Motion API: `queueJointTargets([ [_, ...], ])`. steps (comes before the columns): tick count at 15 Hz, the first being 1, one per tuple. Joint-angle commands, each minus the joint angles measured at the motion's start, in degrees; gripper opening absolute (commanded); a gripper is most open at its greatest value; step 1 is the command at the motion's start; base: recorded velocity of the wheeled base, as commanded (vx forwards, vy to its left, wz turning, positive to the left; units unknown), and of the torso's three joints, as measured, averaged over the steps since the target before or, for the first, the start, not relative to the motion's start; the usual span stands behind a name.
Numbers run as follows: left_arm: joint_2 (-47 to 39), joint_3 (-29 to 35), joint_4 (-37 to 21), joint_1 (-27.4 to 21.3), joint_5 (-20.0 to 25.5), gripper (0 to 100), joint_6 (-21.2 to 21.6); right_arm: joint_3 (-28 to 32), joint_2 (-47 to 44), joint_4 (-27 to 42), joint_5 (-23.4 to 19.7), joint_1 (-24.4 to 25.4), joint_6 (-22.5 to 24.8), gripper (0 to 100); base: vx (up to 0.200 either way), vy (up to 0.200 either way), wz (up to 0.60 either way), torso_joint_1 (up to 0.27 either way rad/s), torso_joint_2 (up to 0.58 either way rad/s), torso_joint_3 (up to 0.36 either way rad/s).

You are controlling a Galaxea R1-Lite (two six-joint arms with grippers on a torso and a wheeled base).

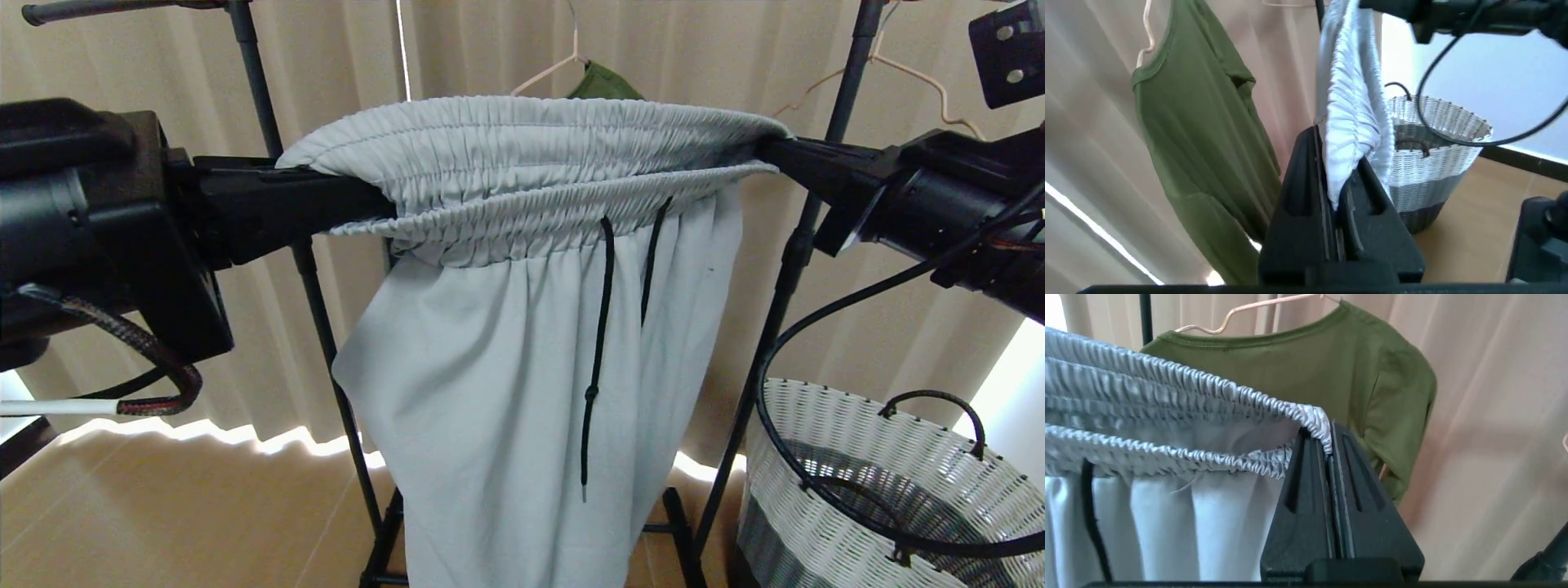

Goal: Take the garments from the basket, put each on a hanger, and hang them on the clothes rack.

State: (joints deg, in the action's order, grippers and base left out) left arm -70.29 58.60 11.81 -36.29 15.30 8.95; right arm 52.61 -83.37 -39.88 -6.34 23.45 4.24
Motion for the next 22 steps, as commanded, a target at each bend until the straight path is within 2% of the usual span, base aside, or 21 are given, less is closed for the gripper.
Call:
queueJointTargets([
  [1,-0.4,0.3,0.1,0.3,-1.4,0,0.0,0.0,1.0,0.5,0.5,0.0,0.2,0,0.0,0.0,0.0,0.0,0.0,0.0],
  [4,-4.4,3.5,0.6,0.2,-13.4,0,0.2,0.1,5.2,4.6,1.5,0.0,0.3,0,0.0,0.0,0.0,0.0,0.0,0.0],
  [5,-5.2,4.5,1.1,0.2,-15.4,0,0.3,0.1,7.0,6.8,1.5,0.0,0.3,0,0.0,0.0,0.0,0.0,0.0,0.0],
  [9,-7.7,5.4,2.6,0.3,-16.7,0,0.2,-3.0,12.7,13.0,1.5,0.0,0.2,0,0.0,0.0,0.0,0.0,0.0,0.0],
  [11,-9.7,5.7,2.8,0.3,-17.6,0,0.3,-4.7,13.3,12.5,1.4,0.0,0.2,0,0.0,0.0,0.0,0.0,0.0,0.0],
  [16,-11.0,5.2,5.6,0.3,-18.0,0,0.2,-4.9,13.4,12.5,1.4,0.1,0.2,0,0.0,0.0,0.0,0.0,0.0,0.0],
  [20,-10.2,3.5,5.1,0.3,-24.0,0,1.3,-6.6,13.7,12.4,1.2,0.4,0.2,0,0.0,0.0,0.0,0.0,0.0,0.0],
  [22,-10.0,0.9,5.1,0.3,-24.2,0,1.4,-6.2,13.3,12.4,1.2,0.5,0.2,0,0.0,0.0,0.0,0.0,0.0,0.0],
])
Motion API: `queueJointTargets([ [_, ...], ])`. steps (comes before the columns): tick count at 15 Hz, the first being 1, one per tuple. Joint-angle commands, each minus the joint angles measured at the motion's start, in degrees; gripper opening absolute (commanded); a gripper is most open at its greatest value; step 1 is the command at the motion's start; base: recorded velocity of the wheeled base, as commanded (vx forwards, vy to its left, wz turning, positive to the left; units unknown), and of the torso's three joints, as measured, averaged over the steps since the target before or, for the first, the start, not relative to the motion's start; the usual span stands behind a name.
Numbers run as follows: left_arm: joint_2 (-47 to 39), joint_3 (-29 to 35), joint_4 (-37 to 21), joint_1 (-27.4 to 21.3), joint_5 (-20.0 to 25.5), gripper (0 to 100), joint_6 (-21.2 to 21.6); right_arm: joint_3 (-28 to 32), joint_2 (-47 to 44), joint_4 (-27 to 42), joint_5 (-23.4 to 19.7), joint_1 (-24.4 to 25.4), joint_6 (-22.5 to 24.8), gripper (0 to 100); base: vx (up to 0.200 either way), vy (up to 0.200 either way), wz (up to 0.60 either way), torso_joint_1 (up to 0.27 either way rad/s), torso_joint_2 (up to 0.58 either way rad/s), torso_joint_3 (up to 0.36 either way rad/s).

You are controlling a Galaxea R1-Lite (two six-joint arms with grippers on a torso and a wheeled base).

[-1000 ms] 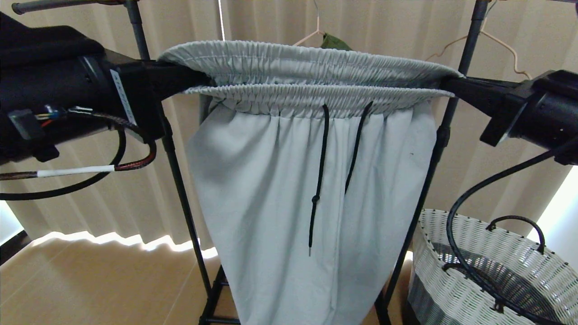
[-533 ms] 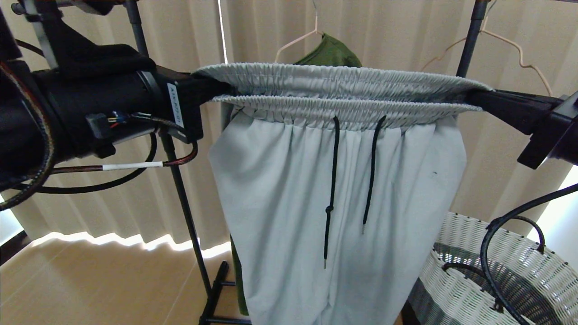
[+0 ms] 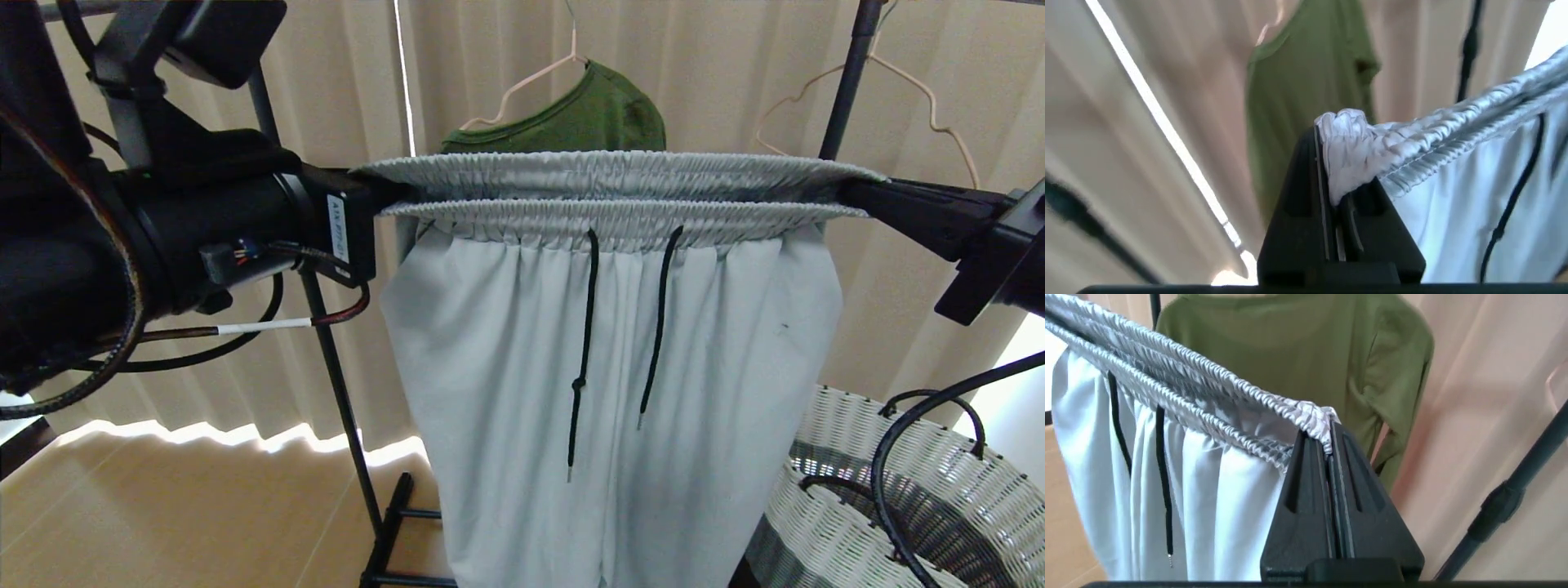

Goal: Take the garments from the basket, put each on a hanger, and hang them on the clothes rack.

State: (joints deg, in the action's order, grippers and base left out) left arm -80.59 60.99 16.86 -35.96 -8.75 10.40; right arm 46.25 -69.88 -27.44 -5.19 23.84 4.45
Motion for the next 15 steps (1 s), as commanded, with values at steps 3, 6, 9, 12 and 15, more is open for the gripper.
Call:
queueJointTargets([
  [3,0.1,-1.1,0.4,-0.2,0.0,0,-0.1,-0.3,0.1,0.1,-0.2,0.1,0.0,0,0.0,0.0,0.0,0.0,0.0,0.0],
  [6,0.2,-1.1,0.4,-0.2,0.0,0,-0.1,-0.2,0.1,0.0,-0.3,0.3,0.0,100,0.0,0.0,0.0,0.0,0.0,0.0],
  [9,0.1,-0.7,0.4,1.0,-0.5,0,0.0,-0.5,0.2,-1.0,-0.3,1.7,-0.1,100,0.0,0.0,0.0,0.0,0.0,0.0],
  [12,-1.0,0.4,0.5,2.4,-4.3,0,0.0,-2.2,0.2,-3.8,-0.4,2.4,-0.2,100,0.0,0.0,0.0,0.0,0.0,0.0],
  [15,-1.1,0.8,0.9,2.9,-4.8,0,0.1,-6.3,1.4,-7.5,-5.3,3.2,-0.1,100,0.0,0.0,0.0,0.0,0.0,0.0],
])
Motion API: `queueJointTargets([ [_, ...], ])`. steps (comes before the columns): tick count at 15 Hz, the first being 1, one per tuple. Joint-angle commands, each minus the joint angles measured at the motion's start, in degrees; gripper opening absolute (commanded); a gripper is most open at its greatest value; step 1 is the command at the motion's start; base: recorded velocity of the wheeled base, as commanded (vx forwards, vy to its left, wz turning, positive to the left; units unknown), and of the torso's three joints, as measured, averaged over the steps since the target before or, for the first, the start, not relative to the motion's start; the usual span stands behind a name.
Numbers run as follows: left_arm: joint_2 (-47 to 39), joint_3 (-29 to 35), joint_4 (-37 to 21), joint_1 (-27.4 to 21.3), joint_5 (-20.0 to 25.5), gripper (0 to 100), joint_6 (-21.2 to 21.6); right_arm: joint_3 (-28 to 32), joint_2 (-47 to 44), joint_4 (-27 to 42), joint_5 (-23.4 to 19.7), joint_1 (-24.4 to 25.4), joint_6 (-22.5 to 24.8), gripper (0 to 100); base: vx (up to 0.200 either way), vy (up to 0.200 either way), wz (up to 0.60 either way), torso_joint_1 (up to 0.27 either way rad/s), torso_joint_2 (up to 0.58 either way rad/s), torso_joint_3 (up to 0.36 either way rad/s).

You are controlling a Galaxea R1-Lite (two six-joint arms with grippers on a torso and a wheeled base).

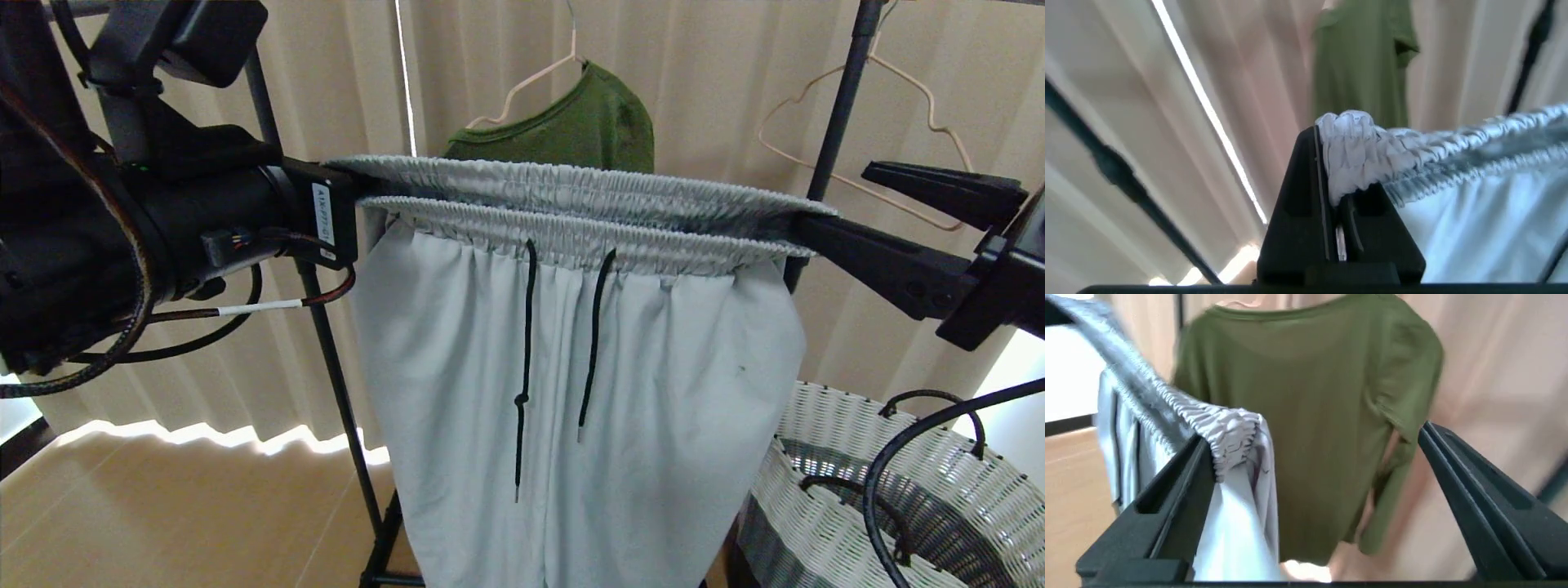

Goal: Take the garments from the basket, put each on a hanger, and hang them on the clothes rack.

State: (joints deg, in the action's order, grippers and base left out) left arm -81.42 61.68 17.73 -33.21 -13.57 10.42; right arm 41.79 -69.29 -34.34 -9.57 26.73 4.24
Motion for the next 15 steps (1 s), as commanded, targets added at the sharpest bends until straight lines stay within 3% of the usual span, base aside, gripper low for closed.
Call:
queueJointTargets([
  [1,-0.3,0.0,0.0,0.2,-0.1,0,0.0,-2.5,1.4,-1.0,-2.7,0.3,0.1,100,0.0,0.0,0.0,0.0,0.0,0.0],
  [9,2.2,-2.4,-0.3,1.1,-0.1,0,1.0,-3.9,2.5,-0.1,-2.8,-1.3,0.7,100,0.0,0.0,0.0,0.0,0.0,0.0],
  [12,10.5,-11.9,-0.3,5.9,0.6,0,3.4,-4.9,4.4,6.4,1.3,-11.3,5.2,100,0.0,0.0,0.0,0.0,0.0,0.0],
  [15,18.6,-22.7,0.0,9.7,5.0,0,2.3,-8.7,7.6,6.6,3.5,-14.6,5.9,100,0.0,0.0,0.0,0.0,0.0,0.0],
])
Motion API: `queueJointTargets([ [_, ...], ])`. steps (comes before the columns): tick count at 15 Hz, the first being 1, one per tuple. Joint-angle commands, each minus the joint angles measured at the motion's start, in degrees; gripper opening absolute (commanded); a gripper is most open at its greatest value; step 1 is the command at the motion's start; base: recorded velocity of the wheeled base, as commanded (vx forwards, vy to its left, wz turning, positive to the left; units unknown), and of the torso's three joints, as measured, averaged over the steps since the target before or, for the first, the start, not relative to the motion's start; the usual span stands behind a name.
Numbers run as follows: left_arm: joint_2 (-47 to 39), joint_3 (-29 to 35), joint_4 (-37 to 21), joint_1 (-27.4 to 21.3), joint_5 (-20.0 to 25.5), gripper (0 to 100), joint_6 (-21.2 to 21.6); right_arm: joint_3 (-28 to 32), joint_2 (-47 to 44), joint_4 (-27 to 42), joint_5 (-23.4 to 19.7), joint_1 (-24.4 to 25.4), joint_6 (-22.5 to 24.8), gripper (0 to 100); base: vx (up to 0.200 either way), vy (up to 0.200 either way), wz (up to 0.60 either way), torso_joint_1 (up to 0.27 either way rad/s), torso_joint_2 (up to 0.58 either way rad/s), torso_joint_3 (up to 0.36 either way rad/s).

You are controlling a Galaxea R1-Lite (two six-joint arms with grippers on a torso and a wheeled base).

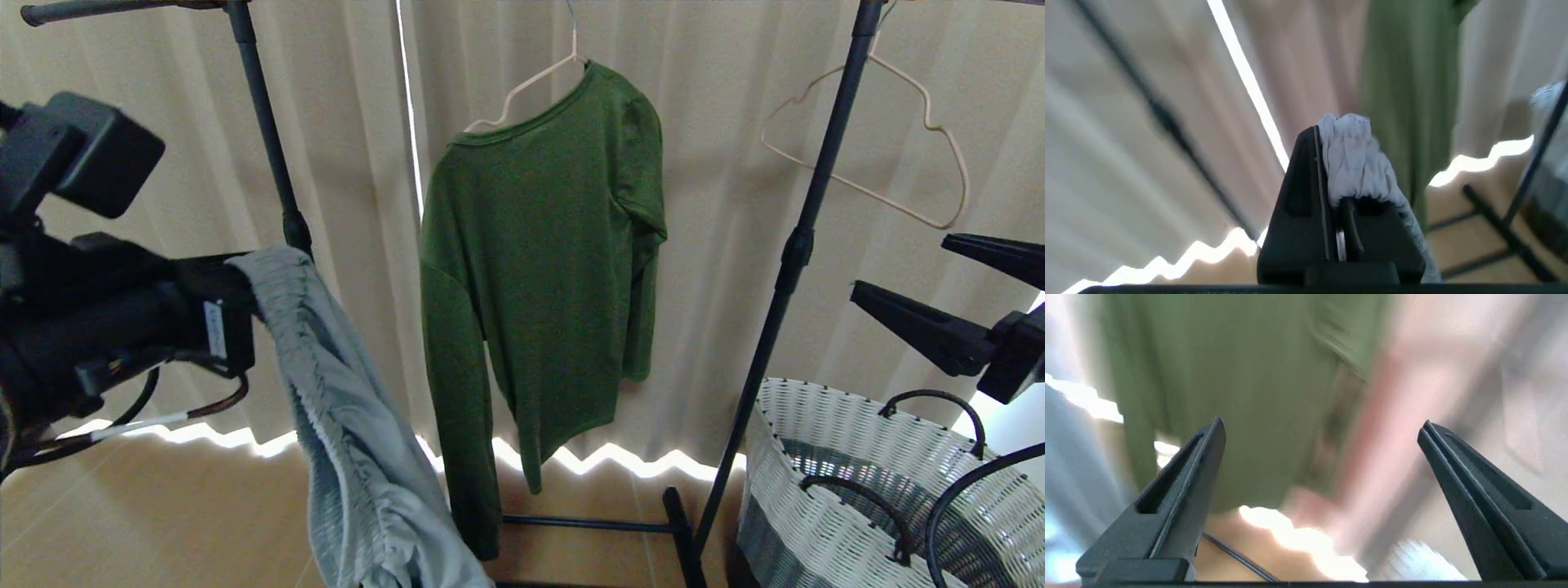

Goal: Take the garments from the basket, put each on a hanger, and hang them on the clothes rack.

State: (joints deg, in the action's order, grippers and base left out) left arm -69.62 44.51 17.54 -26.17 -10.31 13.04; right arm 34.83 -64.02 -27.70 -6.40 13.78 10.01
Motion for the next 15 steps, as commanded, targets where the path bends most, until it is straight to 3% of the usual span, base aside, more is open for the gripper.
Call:
queueJointTargets([
  [1,10.1,-8.8,0.2,4.6,5.0,0,-0.3,-4.2,4.5,-0.1,0.4,-1.7,0.0,100,0.0,0.0,0.0,0.0,0.0,0.0],
  [7,15.0,-14.8,1.4,5.6,6.8,0,-4.3,-11.3,7.7,-1.8,0.5,-2.2,2.1,100,0.0,0.0,0.0,0.0,0.0,0.0],
  [11,14.9,-20.7,11.0,5.7,6.9,0,-4.3,-12.2,9.7,-1.7,0.2,-8.2,2.3,100,0.0,0.0,0.0,0.0,0.0,0.0],
  [15,14.7,-21.9,11.5,5.7,6.9,0,-3.3,-12.9,10.4,-1.7,0.3,-13.2,2.5,100,0.0,0.0,0.0,0.0,0.0,0.0],
])
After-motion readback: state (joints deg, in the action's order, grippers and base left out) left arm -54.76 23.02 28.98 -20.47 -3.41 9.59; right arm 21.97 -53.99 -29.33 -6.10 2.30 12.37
